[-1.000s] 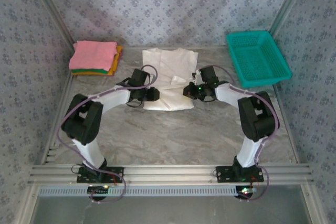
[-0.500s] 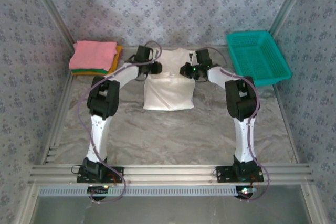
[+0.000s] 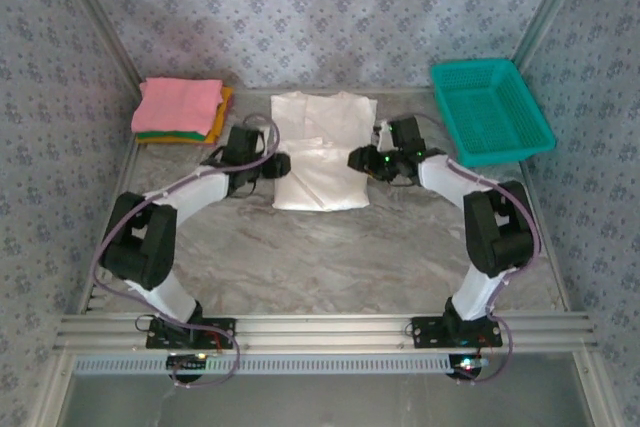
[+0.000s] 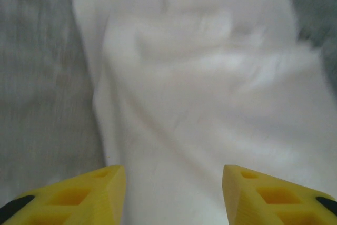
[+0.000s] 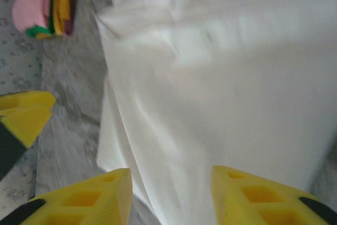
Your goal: Fold and stack the t-shirts
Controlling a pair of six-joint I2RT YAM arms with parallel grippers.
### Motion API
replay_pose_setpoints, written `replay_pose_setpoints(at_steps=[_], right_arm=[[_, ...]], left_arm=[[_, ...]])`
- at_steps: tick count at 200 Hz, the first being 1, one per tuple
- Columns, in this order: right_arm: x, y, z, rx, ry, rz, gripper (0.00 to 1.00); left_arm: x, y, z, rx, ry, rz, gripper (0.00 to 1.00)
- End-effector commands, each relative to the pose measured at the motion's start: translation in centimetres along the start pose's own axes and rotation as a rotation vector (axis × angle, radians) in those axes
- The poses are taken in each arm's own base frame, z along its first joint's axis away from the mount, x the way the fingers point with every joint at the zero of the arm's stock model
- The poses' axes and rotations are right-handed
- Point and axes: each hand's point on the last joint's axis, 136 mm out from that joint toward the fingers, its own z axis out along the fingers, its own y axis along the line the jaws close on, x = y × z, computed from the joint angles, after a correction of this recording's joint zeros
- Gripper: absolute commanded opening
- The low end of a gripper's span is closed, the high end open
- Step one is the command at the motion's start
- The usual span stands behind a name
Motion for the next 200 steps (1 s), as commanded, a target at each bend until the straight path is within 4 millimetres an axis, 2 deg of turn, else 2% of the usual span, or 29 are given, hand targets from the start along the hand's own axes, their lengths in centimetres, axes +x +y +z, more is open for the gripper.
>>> replay_pose_setpoints(at_steps=[1,25,41,63,95,110,124,132,157,172,200], right_arm=[[2.5,-1.9,-0.9,0.037,0.041,0.028,0.5],[2.6,-3.2,-1.2,0.079,0.039,0.031,0.52],[2.6,-3.9,-1.0,0.087,0.037,0.042,0.52],[3.8,-4.3,-0.5,0.093,0.07,0.054,0.52],[5.4,-4.5,0.1,0.067,0.111,0.053,0.52],[5.7,-3.8,0.5,0.04,0.128,0.04,0.51],[5.9,-3.3,0.7,0.027,0.134,0.031,0.44],[6.0,-3.1,0.8,0.021,0.135,0.028,0.41],[5.8,-3.1,1.0,0.023,0.128,0.031,0.13],[5.5,-3.6,0.7,0.051,0.112,0.037,0.05],[4.8,-4.4,-0.5,0.101,0.077,0.053,0.0]], left_arm=[[1.2,0.0,0.0,0.047,0.008,-0.036,0.52],[2.1,0.1,0.4,0.064,0.026,-0.023,0.52],[2.3,0.0,1.0,0.081,0.036,-0.034,0.47],[2.5,-0.4,1.6,0.113,0.039,-0.062,0.47],[4.1,0.3,2.7,0.104,0.075,-0.09,0.47],[4.6,0.8,2.8,0.085,0.077,-0.101,0.47],[4.7,1.0,2.8,0.08,0.071,-0.105,0.47],[4.8,1.0,2.9,0.081,0.073,-0.107,0.42],[4.7,0.7,3.2,0.094,0.077,-0.112,0.18],[4.7,0.8,3.1,0.085,0.076,-0.119,0.0],[4.4,0.9,1.5,0.078,0.049,-0.129,0.0]])
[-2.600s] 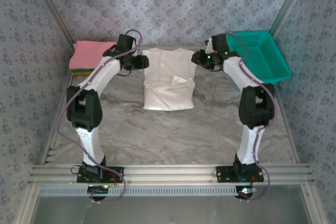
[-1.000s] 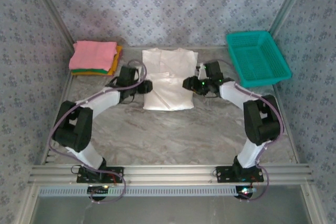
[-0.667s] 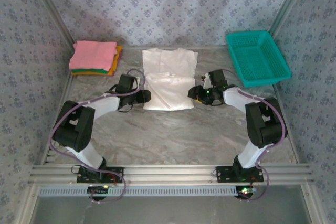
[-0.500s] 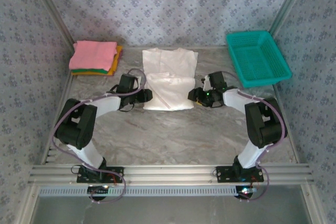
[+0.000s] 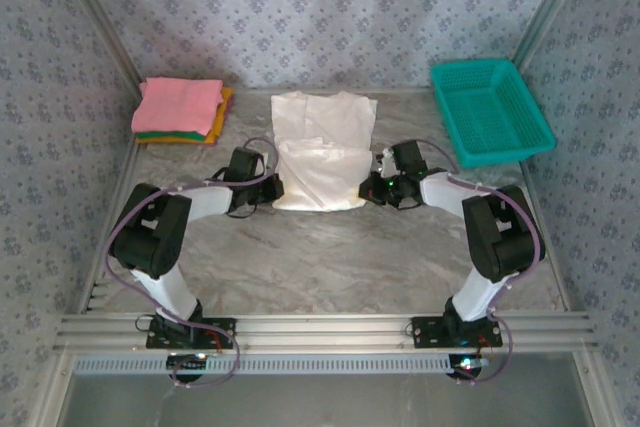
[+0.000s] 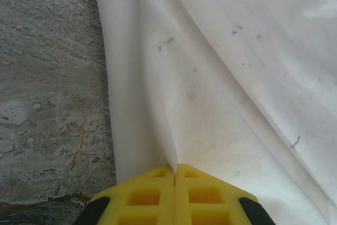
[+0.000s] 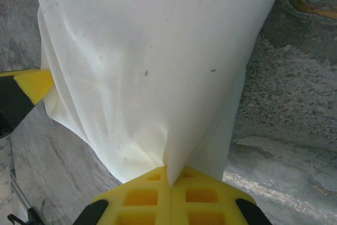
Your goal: Fold and stack the t-shirts
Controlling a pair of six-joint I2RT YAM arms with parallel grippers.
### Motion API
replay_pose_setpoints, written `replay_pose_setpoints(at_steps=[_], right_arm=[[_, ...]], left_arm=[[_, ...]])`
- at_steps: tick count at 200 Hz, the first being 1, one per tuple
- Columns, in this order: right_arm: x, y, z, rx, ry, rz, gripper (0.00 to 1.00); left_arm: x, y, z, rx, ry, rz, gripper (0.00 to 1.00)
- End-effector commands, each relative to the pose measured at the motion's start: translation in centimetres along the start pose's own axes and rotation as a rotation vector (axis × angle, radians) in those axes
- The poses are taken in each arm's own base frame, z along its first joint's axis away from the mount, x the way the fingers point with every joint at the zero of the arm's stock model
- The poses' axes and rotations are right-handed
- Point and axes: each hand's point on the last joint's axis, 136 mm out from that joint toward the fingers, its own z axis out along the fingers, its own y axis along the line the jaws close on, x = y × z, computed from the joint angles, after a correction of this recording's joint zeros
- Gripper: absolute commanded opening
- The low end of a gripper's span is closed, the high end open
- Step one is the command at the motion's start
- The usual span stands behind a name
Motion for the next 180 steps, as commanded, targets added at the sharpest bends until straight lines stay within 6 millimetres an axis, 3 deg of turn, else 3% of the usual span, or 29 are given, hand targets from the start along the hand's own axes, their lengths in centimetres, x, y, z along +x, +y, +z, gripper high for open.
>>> replay_pose_setpoints(at_steps=[1,37,84,116,127,142,148,165,180], right_arm=[[-0.6,-0.9,-1.2,0.051,-0.032,0.016,0.0],[-0.8,-2.1,-2.3,0.101,-0.047,0.049,0.0],[1.3,-5.2,-1.1,0.181,0.03,0.117,0.0],[2.3,-6.3,-0.1,0.19,0.064,0.157,0.17],[2.2,-6.1,-0.1,0.187,0.057,0.151,0.22],[1.5,-5.7,-0.6,0.192,0.039,0.136,0.32],[1.2,-5.5,-0.9,0.198,0.032,0.126,0.35],[0.0,-4.8,-2.2,0.228,0.001,0.09,0.36],[-1.7,-3.0,-3.7,0.226,-0.061,0.034,0.36]], left_arm=[[-0.6,-0.6,-1.5,0.014,-0.042,-0.004,0.0],[0.5,1.0,-3.0,-0.053,-0.028,-0.04,0.0],[5.7,3.7,-2.5,-0.093,0.058,-0.117,0.0],[8.3,4.7,-2.0,-0.11,0.108,-0.151,0.0],[7.9,4.6,-2.2,-0.122,0.103,-0.139,0.01],[6.5,4.2,-2.8,-0.137,0.075,-0.107,0.34],[5.8,3.8,-3.2,-0.14,0.065,-0.09,0.42],[3.1,2.6,-4.6,-0.158,0.03,-0.036,0.45],[0.5,1.0,-6.2,-0.16,-0.022,0.014,0.47]])
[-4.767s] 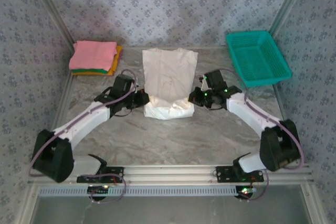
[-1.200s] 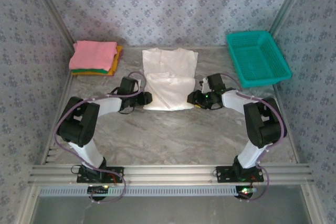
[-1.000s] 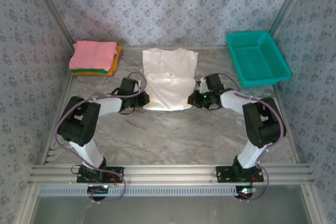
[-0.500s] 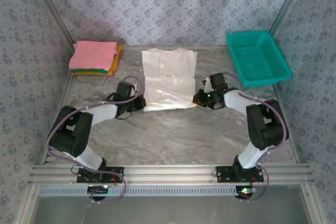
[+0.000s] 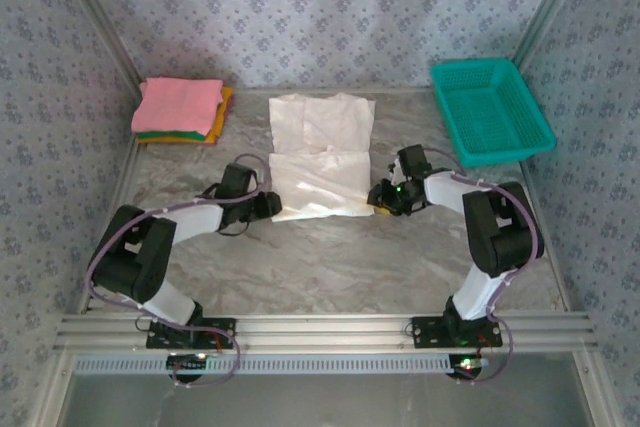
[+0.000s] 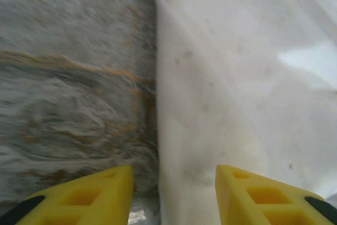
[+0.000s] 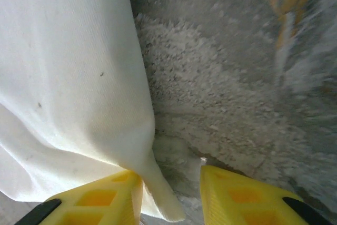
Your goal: Fold and stack the t-shirts
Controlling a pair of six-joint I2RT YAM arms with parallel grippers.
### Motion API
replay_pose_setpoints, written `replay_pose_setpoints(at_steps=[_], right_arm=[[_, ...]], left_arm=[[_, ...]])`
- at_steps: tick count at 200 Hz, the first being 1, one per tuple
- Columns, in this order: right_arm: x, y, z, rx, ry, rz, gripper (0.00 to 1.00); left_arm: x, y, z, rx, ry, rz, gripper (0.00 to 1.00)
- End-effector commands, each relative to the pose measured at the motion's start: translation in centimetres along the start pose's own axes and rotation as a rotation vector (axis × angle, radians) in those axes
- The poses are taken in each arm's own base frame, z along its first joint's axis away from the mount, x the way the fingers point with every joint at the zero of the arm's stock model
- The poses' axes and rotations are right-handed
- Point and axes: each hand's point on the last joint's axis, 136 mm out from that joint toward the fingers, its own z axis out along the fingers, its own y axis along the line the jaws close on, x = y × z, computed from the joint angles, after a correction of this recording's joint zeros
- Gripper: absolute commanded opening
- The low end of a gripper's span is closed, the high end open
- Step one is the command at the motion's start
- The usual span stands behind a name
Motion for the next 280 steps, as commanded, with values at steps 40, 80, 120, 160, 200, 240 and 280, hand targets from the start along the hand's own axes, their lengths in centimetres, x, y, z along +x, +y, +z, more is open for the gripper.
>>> replay_pose_setpoints(at_steps=[40,80,120,160,200,240,280], right_arm=[[-5.0,9.5,-3.1,-0.164,-0.124,-0.185,0.02],[-9.4,13.4,1.0,-0.275,-0.115,-0.209,0.0],[-13.2,10.4,7.0,-0.241,-0.11,-0.123,0.0],[-15.3,8.3,8.7,-0.205,-0.154,-0.055,0.0],[-17.4,10.7,5.4,-0.233,-0.21,-0.085,0.0],[-12.9,15.3,0.9,-0.339,-0.179,-0.183,0.0],[-4.4,16.7,2.0,-0.433,-0.036,-0.194,0.0]], left_arm=[[-8.6,-5.9,-3.3,0.052,-0.162,0.173,0.37],[-10.6,-6.9,3.6,0.101,-0.1,0.18,0.33],[-13.2,-4.9,9.1,0.082,-0.071,0.142,0.34],[-17.0,-5.3,9.9,0.098,-0.116,0.127,0.4],[-19.7,-8.0,5.8,0.126,-0.185,0.144,0.45],[-15.5,-11.1,1.7,0.18,-0.195,0.165,0.48],[-7.5,-12.8,2.5,0.295,-0.114,0.18,0.46]])
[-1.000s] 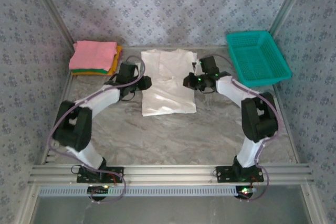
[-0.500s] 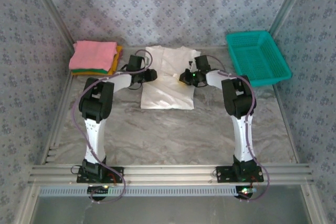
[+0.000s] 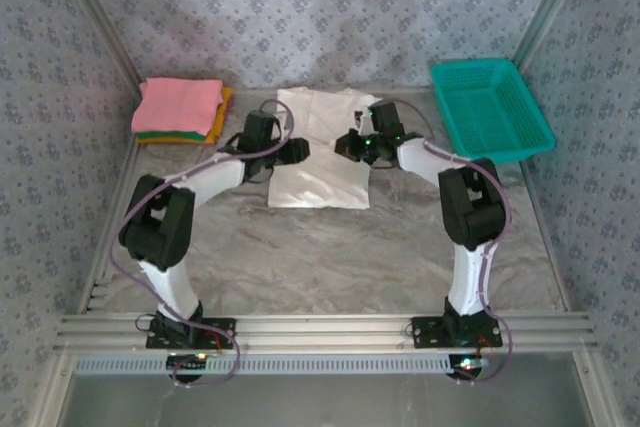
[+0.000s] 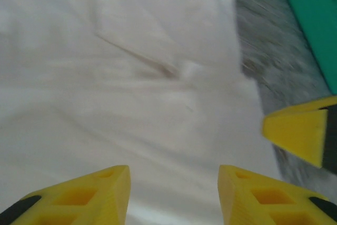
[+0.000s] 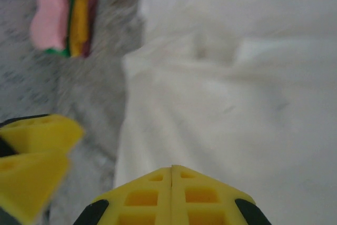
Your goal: Fold and stack the t-shirts
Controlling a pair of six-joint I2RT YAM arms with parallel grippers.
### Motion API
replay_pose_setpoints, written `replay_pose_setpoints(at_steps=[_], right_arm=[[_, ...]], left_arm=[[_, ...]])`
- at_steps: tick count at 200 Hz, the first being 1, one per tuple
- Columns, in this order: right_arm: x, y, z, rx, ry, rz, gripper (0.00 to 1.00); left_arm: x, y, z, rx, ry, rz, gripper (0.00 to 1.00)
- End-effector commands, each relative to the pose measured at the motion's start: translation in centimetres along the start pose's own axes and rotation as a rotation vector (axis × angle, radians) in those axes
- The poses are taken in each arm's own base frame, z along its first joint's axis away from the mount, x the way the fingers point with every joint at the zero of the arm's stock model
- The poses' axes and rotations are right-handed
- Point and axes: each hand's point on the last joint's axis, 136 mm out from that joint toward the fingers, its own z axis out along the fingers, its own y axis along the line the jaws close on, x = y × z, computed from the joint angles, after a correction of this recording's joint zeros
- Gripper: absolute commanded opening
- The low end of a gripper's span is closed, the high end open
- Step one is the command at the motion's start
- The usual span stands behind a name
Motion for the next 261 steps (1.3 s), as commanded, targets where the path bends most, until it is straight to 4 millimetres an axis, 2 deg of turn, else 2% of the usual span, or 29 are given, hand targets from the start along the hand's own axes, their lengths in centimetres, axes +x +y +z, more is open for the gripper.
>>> replay_pose_setpoints(at_steps=[1,10,13,18,37,55,69,90,119,134,148,172,190,200,207,227,243,261], right_arm=[[4.6,1.5,1.0,-0.082,0.1,0.021,0.0],[5.6,1.2,1.7,-0.079,0.117,0.029,0.0],[6.9,-0.1,2.0,-0.057,0.143,0.049,0.0],[7.7,-0.9,2.4,-0.041,0.156,0.064,0.0],[9.2,-3.8,3.1,0.0,0.157,0.113,0.0],[10.0,-6.7,3.0,0.073,0.148,0.129,0.0],[10.9,-8.3,2.8,0.109,0.16,0.152,0.0],[12.4,-9.3,1.9,0.132,0.172,0.175,0.0],[14.9,-8.7,0.1,0.144,0.198,0.179,0.0],[15.6,-7.9,-1.0,0.151,0.203,0.166,0.0],[15.6,-6.8,-2.0,0.147,0.197,0.156,0.0],[14.1,-4.4,-3.9,0.136,0.146,0.12,0.0],[13.1,-3.6,-5.9,0.183,0.124,0.113,0.24],[13.0,-4.1,-7.1,0.208,0.112,0.132,0.35],[13.2,-4.7,-7.9,0.218,0.107,0.155,0.4],[14.6,-7.1,-9.4,0.229,0.108,0.229,0.56],[15.9,-8.4,-9.8,0.224,0.137,0.261,0.57],[16.8,-9.1,-9.6,0.216,0.164,0.281,0.58]], left_arm=[[3.8,-1.1,1.0,0.076,0.045,-0.026,0.46],[5.7,-0.8,1.9,0.078,0.09,-0.043,0.43],[6.4,-0.6,2.2,0.08,0.107,-0.048,0.43],[7.4,-0.4,2.8,0.081,0.132,-0.059,0.42],[10.8,1.3,4.2,0.049,0.193,-0.095,0.4],[13.1,3.1,4.4,0.007,0.208,-0.13,0.4],[14.2,3.8,4.0,-0.007,0.224,-0.145,0.4],[16.3,4.2,3.0,-0.021,0.258,-0.173,0.4],[18.9,4.2,0.5,-0.043,0.292,-0.206,0.4],[19.4,3.6,-0.9,-0.044,0.307,-0.208,0.41],[19.1,2.8,-2.1,-0.04,0.314,-0.197,0.43],[16.3,1.8,-4.5,-0.062,0.25,-0.163,0.46],[14.1,2.0,-6.7,-0.103,0.19,-0.186,0.51],[13.8,2.5,-8.0,-0.118,0.181,-0.225,0.54],[14.0,3.1,-9.0,-0.145,0.183,-0.254,0.61],[16.1,4.6,-11.0,-0.178,0.2,-0.314,0.67],[17.9,5.8,-11.7,-0.175,0.211,-0.383,0.68],[19.0,6.3,-11.6,-0.14,0.212,-0.433,0.68]])
